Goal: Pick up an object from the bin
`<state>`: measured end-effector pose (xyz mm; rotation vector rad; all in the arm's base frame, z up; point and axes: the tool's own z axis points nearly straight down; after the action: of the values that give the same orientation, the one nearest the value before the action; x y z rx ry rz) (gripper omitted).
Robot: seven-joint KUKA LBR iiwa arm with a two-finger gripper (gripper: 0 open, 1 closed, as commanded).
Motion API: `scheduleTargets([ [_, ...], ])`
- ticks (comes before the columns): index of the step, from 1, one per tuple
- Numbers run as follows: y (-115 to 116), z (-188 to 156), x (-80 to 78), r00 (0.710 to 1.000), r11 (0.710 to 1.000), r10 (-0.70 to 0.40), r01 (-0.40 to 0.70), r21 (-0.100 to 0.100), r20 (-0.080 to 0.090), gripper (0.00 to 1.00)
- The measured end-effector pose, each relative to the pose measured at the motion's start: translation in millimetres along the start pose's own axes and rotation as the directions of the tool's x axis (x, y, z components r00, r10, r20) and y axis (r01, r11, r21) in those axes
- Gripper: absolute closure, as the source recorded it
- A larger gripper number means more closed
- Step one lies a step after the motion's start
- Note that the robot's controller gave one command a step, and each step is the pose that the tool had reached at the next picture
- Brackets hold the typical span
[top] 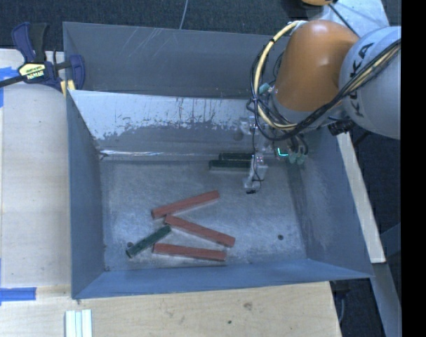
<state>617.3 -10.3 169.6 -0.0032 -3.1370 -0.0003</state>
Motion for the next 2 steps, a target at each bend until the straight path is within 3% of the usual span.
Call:
scheduleTargets([
  [1, 0.0, -5.0, -1.7, 1.000, 1.000, 0.000, 0.000, 0.000, 0.008, 0.00],
  [2, 6.8, 38.3, -5.0, 1.000, 1.000, 0.005, -0.005, 0.000, 0.017, 0.00],
])
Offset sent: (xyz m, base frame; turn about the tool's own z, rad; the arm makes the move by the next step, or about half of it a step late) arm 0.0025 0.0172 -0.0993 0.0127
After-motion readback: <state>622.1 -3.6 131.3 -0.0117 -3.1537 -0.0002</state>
